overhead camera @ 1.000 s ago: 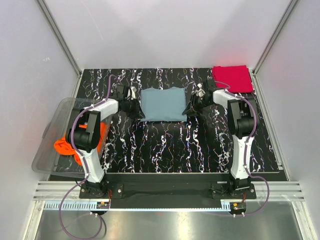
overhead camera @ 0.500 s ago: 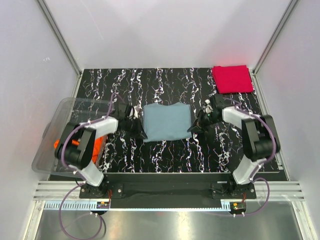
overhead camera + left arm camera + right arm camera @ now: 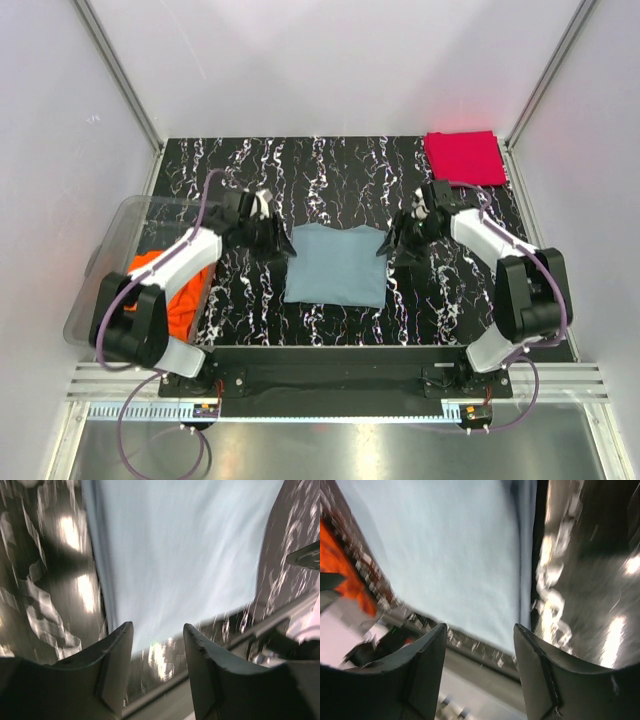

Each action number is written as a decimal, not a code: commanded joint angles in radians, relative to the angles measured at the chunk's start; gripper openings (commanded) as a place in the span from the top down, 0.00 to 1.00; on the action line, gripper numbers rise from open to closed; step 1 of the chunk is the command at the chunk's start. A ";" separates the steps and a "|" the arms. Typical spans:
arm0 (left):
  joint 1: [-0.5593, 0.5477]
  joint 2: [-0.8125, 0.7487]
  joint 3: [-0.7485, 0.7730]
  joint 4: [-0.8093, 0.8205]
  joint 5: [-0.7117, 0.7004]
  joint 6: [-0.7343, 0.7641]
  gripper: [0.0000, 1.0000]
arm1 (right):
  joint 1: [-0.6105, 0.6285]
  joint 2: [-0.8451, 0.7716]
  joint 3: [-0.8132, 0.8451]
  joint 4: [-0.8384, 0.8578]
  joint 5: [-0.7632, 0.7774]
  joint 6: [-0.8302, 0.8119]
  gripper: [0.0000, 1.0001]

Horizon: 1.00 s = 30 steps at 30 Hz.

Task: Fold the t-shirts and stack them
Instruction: Fold the tshirt

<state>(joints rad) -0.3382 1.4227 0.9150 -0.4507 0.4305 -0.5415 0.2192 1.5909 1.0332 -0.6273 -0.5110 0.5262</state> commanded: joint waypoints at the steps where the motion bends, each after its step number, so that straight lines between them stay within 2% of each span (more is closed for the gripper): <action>1: 0.016 0.148 0.172 0.012 -0.033 0.096 0.52 | -0.017 0.098 0.146 -0.031 0.152 -0.135 0.37; 5: 0.027 0.352 0.359 -0.005 -0.064 0.167 0.52 | -0.018 0.266 0.304 -0.029 0.170 -0.202 0.41; 8: 0.036 0.453 0.436 -0.012 -0.056 0.186 0.51 | -0.018 0.340 0.375 -0.031 0.157 -0.210 0.45; 13: 0.038 0.535 0.496 -0.017 -0.049 0.189 0.51 | -0.020 0.394 0.415 -0.031 0.174 -0.233 0.47; 20: 0.041 0.590 0.539 -0.016 -0.032 0.180 0.54 | -0.018 0.443 0.444 -0.029 0.117 -0.255 0.49; 28: 0.039 0.611 0.548 -0.016 -0.015 0.176 0.71 | -0.020 0.471 0.452 -0.006 0.069 -0.239 0.62; 30: 0.039 0.611 0.548 -0.017 -0.010 0.179 0.76 | -0.018 0.471 0.462 -0.005 0.080 -0.233 0.63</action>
<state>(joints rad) -0.3031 2.0338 1.4296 -0.4793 0.3958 -0.3782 0.2024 2.0567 1.4498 -0.6510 -0.4133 0.2932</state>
